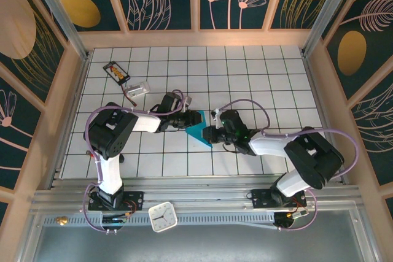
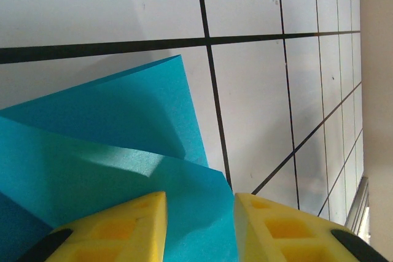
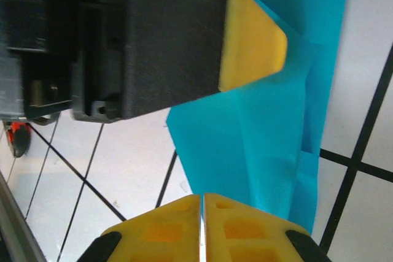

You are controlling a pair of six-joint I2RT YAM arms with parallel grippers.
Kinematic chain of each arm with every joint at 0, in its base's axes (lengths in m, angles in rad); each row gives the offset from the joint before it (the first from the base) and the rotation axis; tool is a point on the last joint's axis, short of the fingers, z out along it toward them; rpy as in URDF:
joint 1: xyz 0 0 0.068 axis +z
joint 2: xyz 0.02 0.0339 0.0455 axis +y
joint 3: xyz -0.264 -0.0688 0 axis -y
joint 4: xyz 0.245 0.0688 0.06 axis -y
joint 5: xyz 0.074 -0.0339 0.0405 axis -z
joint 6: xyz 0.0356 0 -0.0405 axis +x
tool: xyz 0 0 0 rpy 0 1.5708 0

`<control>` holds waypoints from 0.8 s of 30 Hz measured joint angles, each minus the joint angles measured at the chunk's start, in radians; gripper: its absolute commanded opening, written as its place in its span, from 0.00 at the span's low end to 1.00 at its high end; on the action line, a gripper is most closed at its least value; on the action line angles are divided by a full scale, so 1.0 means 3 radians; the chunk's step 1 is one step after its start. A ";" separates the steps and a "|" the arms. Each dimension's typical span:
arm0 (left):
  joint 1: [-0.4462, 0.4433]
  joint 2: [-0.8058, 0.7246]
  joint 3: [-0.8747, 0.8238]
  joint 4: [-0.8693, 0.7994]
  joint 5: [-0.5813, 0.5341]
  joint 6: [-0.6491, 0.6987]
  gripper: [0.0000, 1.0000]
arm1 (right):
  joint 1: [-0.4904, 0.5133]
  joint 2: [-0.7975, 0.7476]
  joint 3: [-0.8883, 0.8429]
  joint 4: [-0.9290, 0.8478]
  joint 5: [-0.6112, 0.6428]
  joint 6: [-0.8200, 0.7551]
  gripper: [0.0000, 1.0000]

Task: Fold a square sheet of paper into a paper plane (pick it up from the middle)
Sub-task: Fourth fold the wing at the center of the table.

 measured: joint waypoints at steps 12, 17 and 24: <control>0.0000 0.0009 0.0013 -0.0003 0.0000 0.0025 0.35 | 0.0000 0.0149 -0.0067 -0.0048 -0.0001 -0.0013 0.07; 0.0000 0.0010 0.0013 -0.0004 0.0000 0.0042 0.35 | 0.0000 0.0153 -0.0104 -0.0070 0.0000 -0.0034 0.06; 0.0000 0.0013 0.0025 -0.0036 0.0000 0.0071 0.34 | 0.0000 0.0153 -0.0131 -0.0086 0.0001 -0.0100 0.06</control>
